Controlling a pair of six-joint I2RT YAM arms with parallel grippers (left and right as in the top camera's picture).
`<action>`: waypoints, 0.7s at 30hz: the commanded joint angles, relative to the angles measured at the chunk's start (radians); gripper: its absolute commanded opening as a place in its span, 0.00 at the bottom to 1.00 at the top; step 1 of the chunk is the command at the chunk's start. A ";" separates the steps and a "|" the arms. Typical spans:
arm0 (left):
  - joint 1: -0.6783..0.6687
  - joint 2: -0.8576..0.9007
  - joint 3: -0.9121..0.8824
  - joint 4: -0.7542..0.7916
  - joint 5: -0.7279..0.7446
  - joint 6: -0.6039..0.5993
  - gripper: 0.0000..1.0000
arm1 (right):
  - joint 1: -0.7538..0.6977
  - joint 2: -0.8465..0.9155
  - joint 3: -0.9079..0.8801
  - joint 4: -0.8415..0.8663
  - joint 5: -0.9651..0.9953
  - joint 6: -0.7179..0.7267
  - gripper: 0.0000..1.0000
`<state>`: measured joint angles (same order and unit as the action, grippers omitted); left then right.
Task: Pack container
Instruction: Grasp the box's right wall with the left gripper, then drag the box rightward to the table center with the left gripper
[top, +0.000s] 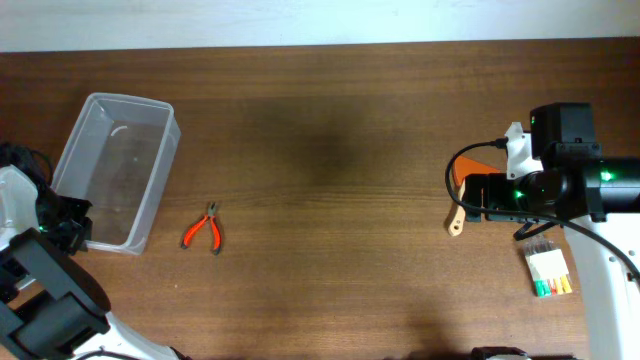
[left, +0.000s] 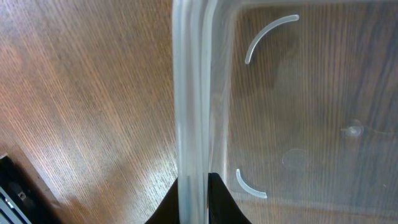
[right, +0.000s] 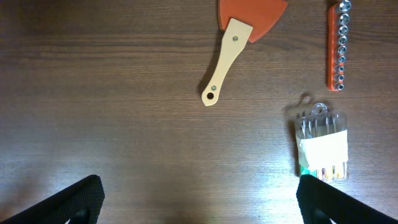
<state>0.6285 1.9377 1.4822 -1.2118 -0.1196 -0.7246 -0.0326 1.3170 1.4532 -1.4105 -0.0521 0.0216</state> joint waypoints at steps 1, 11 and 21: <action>-0.029 -0.027 -0.011 0.008 -0.035 0.084 0.01 | 0.006 -0.003 0.023 0.000 0.012 -0.008 0.99; -0.168 -0.177 -0.011 0.064 -0.035 0.125 0.01 | 0.006 -0.003 0.023 -0.001 0.028 -0.007 0.99; -0.414 -0.318 -0.011 0.079 -0.035 0.230 0.02 | 0.006 -0.044 0.061 -0.004 0.077 -0.006 0.99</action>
<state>0.2821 1.6840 1.4799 -1.1370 -0.1490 -0.5518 -0.0326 1.3109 1.4685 -1.4132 -0.0090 0.0216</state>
